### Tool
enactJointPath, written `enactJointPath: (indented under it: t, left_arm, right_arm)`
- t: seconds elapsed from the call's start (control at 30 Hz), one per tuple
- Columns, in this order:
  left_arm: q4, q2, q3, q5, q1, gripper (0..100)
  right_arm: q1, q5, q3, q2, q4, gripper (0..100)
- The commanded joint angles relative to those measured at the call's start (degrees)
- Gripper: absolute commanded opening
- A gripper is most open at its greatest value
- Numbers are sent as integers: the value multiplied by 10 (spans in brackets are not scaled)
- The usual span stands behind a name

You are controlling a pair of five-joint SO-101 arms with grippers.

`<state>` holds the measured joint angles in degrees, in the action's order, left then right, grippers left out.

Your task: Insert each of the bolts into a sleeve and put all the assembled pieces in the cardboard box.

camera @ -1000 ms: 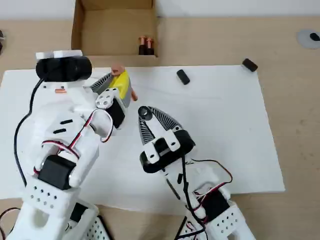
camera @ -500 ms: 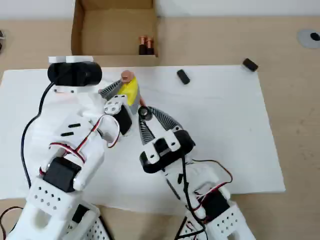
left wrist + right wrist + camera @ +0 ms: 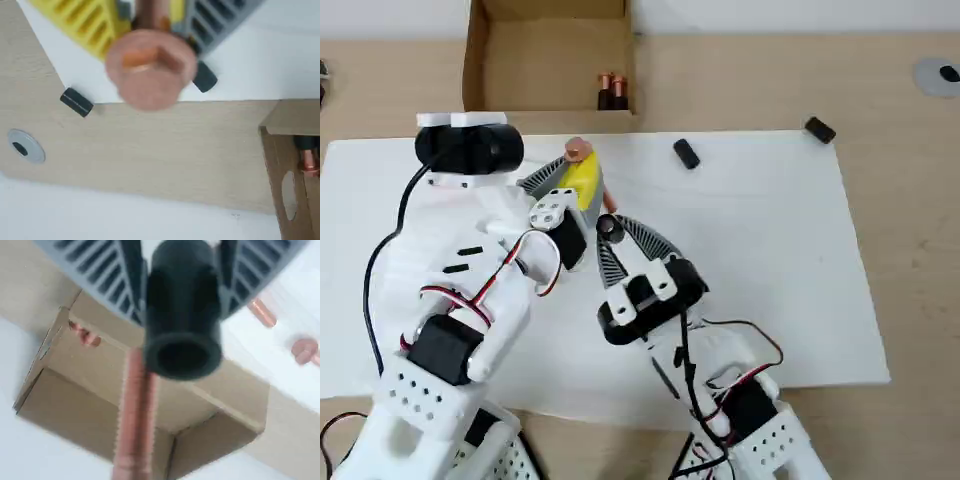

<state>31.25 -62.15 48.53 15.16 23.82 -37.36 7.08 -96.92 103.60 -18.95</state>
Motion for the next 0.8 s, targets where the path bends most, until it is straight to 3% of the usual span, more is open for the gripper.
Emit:
enactJointPath:
  t: [0.0,0.43,0.77]
  left_arm:
    - [21,-39,-42,0,5,9]
    - [134,-208,-35,-18,33,9]
    - [119,-206,-12,-31,66,9]
  right_arm:
    - [-7,4,3,65,-16,12]
    - [20,-17,4,65,-15,12]
    - [20,-17,5,65,-15,12]
